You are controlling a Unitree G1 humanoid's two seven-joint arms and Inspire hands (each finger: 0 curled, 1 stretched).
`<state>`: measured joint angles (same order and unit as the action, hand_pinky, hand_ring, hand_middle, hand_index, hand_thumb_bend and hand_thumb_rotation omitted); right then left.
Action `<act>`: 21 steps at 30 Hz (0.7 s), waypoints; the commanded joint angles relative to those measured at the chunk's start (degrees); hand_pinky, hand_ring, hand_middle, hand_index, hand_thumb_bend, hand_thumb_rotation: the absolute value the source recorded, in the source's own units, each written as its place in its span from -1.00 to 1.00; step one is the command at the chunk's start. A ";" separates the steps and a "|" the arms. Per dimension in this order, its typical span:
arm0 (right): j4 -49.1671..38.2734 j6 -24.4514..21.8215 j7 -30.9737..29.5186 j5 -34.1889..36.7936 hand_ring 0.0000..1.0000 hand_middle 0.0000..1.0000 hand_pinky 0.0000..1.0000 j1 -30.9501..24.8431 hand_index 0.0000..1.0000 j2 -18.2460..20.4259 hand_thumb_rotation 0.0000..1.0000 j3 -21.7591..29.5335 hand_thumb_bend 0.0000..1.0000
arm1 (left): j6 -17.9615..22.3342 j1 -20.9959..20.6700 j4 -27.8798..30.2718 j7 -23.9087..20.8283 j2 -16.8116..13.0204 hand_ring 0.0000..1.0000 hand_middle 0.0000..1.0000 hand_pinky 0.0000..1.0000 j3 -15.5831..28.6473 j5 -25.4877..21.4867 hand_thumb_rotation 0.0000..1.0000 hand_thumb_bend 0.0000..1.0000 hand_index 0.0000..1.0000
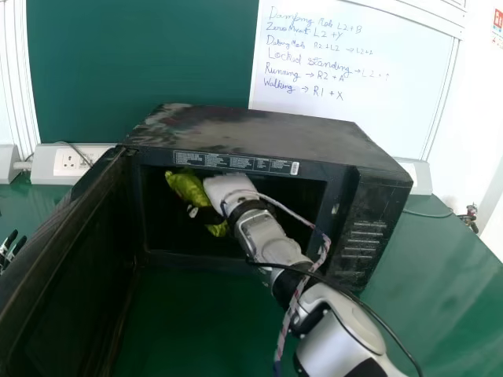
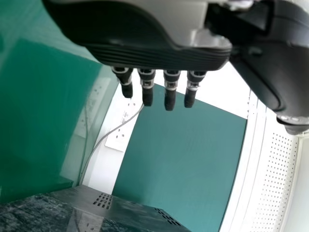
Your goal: Put biscuit inside oven
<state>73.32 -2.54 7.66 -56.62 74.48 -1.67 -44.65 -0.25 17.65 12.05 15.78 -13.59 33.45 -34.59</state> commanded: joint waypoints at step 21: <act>2.17 0.79 5.63 -0.08 -0.10 -0.15 -0.22 3.91 0.04 -0.52 -1.00 -1.19 0.06 | -1.24 4.21 7.09 -1.23 2.37 0.70 0.72 0.66 0.07 -1.15 0.69 0.65 0.81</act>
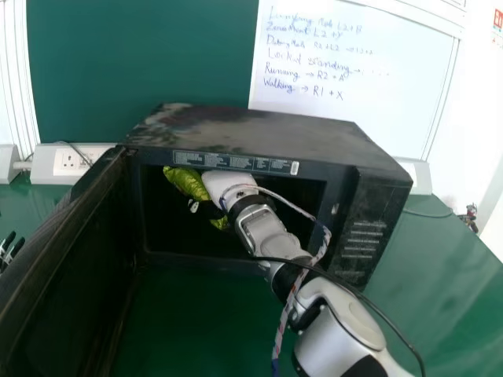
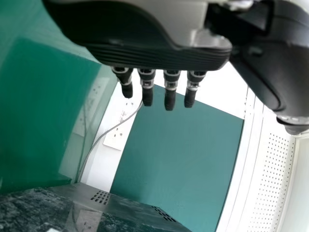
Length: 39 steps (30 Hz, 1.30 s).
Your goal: Put biscuit inside oven
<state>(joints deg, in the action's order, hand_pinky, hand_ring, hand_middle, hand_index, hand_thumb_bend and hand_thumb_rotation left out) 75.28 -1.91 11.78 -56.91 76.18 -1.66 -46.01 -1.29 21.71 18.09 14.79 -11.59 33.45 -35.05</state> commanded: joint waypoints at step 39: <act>1.82 -3.10 1.35 -0.70 0.09 0.30 -0.02 3.33 0.44 -0.82 -0.81 -1.05 0.66 | -1.89 4.76 7.54 -2.12 2.28 0.70 0.71 0.67 -0.37 -2.55 0.72 0.65 0.81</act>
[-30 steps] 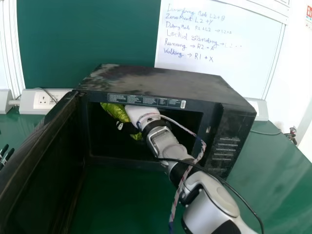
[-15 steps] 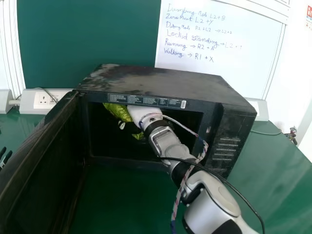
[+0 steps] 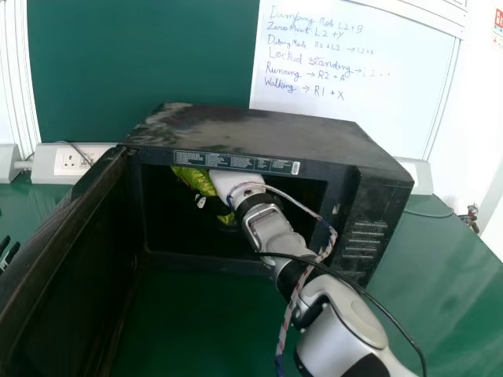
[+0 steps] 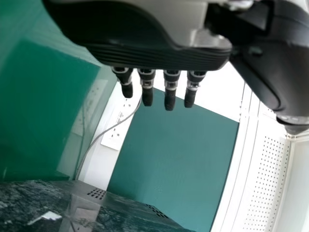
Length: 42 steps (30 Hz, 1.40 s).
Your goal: Put biscuit inside oven
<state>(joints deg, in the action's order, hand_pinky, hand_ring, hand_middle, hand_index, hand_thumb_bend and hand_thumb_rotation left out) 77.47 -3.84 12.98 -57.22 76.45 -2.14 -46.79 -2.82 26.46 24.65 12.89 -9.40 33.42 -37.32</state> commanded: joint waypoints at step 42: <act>-17.73 0.86 -3.55 14.04 0.45 0.49 0.26 -5.03 0.44 -1.71 -0.42 13.04 0.15 | -0.80 -1.08 1.53 -1.21 0.36 0.69 0.72 0.64 -1.10 -0.35 0.65 0.65 0.81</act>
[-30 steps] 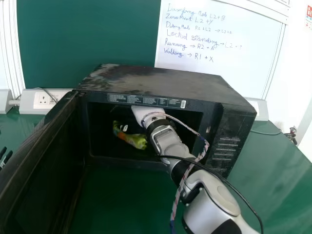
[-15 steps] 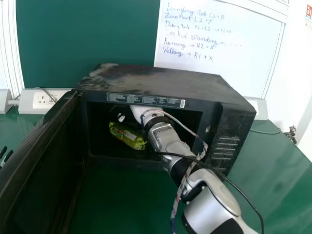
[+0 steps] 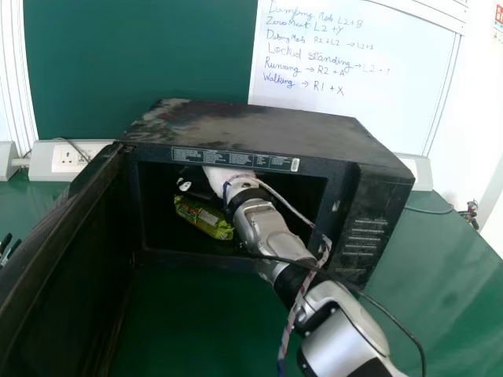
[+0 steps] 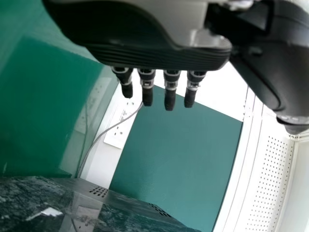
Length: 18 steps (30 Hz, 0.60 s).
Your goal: Put biscuit inside oven
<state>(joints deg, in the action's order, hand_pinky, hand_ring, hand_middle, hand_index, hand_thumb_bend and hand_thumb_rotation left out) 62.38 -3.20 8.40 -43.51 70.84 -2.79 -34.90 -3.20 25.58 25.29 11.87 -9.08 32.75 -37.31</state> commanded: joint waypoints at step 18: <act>-32.28 -5.06 -8.13 -1.79 0.64 0.71 0.45 -16.13 0.64 -7.39 -0.10 1.77 0.09 | -0.32 -1.08 -0.71 0.75 -1.01 0.71 0.73 0.66 0.02 -0.30 0.68 0.64 0.82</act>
<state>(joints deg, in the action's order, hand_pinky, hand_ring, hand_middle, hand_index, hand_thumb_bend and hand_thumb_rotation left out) 32.33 -7.96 0.53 -44.76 55.58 -9.33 -33.98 -3.34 25.24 24.81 12.32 -9.54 32.77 -37.32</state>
